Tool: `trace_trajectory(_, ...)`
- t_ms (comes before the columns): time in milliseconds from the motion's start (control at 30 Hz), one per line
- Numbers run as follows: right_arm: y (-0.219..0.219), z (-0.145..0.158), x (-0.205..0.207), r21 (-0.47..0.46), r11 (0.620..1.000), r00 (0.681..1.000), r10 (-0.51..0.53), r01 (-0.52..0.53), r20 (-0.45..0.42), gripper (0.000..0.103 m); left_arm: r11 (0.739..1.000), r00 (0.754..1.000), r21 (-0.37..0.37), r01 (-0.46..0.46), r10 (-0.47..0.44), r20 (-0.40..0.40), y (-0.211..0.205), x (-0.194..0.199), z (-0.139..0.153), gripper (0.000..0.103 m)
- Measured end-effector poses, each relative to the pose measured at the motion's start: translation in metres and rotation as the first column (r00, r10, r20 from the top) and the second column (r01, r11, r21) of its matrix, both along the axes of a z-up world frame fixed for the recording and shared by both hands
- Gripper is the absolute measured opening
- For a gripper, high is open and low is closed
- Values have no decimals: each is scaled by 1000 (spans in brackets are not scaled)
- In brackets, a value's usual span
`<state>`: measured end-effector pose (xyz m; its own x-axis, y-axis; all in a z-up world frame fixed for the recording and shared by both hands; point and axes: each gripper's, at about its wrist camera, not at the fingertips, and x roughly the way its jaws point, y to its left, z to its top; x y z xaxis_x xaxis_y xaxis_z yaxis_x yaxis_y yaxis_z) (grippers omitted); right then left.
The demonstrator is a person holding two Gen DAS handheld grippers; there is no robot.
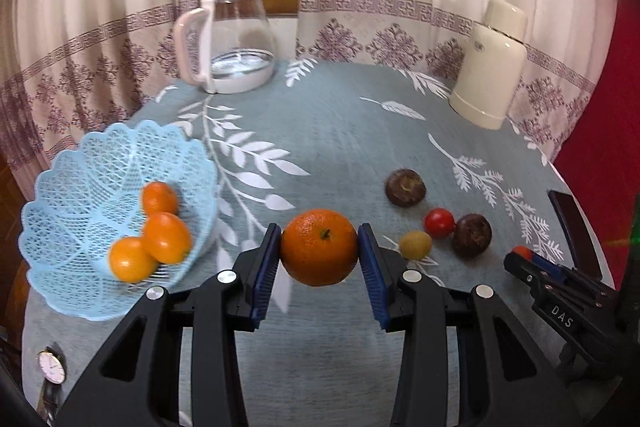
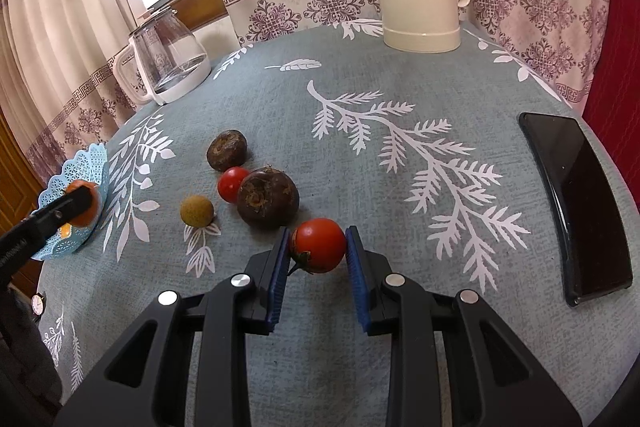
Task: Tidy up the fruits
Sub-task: 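Carry the orange in the left tool over the blue basket, then open the left tool to drop the orange into the basket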
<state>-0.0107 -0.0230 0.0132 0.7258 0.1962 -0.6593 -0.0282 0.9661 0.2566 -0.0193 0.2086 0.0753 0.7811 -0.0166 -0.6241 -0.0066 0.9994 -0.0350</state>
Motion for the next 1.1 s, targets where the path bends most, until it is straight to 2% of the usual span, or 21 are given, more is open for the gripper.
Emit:
trace_trajectory(400,0,0,1,-9,1000,1000,-4,4,-2,28,990,990,-5,-139,139,33,56,-13,10,41)
trace_trajectory(733,2,0,1,-25,1000,1000,-10,10,-6,28,957,956,3,-288,288,48,114,-23,11,41)
trace_trajectory(1100,4,-1,2,-44,999,1000,-21,20,-13,28,929,929,-8,-370,371,21,151,-22,-3,41)
